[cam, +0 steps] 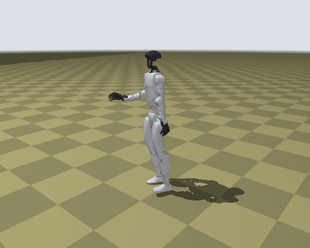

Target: In place motions

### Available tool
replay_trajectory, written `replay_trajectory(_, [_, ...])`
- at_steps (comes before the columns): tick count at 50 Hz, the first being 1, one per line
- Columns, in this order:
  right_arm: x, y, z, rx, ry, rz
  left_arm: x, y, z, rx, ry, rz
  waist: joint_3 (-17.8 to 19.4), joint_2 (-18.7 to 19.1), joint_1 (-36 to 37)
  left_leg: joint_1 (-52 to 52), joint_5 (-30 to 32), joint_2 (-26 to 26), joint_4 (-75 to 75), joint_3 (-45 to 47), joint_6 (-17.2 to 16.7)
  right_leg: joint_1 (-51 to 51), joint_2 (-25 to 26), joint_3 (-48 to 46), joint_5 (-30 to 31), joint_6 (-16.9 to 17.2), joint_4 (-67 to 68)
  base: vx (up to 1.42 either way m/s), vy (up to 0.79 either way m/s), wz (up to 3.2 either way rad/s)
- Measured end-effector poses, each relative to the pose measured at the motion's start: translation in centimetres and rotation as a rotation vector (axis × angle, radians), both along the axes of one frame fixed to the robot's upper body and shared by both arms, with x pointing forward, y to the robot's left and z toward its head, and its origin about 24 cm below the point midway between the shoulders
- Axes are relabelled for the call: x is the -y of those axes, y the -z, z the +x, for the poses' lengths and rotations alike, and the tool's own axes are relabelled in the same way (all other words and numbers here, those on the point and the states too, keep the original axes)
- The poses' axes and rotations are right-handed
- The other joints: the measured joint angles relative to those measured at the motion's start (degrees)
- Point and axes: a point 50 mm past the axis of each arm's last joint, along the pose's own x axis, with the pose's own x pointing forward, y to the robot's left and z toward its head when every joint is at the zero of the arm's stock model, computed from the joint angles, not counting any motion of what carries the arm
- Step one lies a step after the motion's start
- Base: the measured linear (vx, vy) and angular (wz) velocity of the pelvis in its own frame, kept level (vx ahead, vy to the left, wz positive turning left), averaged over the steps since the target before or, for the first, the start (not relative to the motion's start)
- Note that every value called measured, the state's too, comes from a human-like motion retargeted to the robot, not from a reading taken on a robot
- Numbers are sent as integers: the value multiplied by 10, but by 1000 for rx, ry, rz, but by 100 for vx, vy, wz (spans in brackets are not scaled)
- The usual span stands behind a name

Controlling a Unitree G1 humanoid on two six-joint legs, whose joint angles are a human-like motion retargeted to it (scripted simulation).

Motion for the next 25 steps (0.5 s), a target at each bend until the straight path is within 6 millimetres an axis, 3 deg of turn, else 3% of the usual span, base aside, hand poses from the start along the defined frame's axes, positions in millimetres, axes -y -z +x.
replay_trajectory(2, [-4,58,-23,-262,28,82,1,0,0,4,3,0,4,2,-1,-1,0,1,0,0,-1,0,0,0,0,0,0,0,0,0])
replay_trajectory(4, [-6,114,-61,-568,86,173,1,0,0,5,8,1,4,4,-3,-2,1,2,0,0,-1,-2,1,0,1,0,0,0,0,0])
replay_trajectory(7, [-12,177,-155,-1182,212,295,0,0,-1,1,21,2,-2,10,-3,-9,1,4,0,2,-2,-7,2,0,0,1,0,0,0,0])
replay_trajectory(10, [-38,189,-257,-1785,206,546,-1,0,2,5,35,0,-7,16,-3,-17,1,2,1,-2,-3,-10,0,-6,-1,2,-2,2,1,9])
replay_trajectory(13, [-77,188,-320,-1914,299,920,-5,1,8,31,36,13,-4,12,-6,-25,4,-3,5,-16,-5,-5,-5,-21,-5,3,-4,9,2,42])
replay_trajectory(16, [-111,187,-351,-1776,499,1179,-4,2,4,34,27,17,-8,13,-5,-31,6,-5,7,-28,-5,-1,-6,-32,-7,5,-5,9,-2,32])
replay_trajectory(20, [-120,182,-371,-1735,698,1234,-2,-1,-9,-13,19,-3,-13,26,-17,-35,6,0,9,-26,-4,-3,-2,-28,-7,6,-6,1,0,-4])
replay_trajectory(22, [-112,181,-367,-1742,730,1192,-1,-2,-13,-34,30,-9,-12,32,-26,-36,5,2,9,-21,-4,-6,0,-21,-6,5,-6,-5,4,-28])
replay_trajectory(25, [-96,186,-344,-1701,688,1105,-1,-2,-12,-38,51,-9,-6,37,-35,-33,3,4,10,-13,-5,-8,1,-12,-4,4,-4,-5,4,-28])
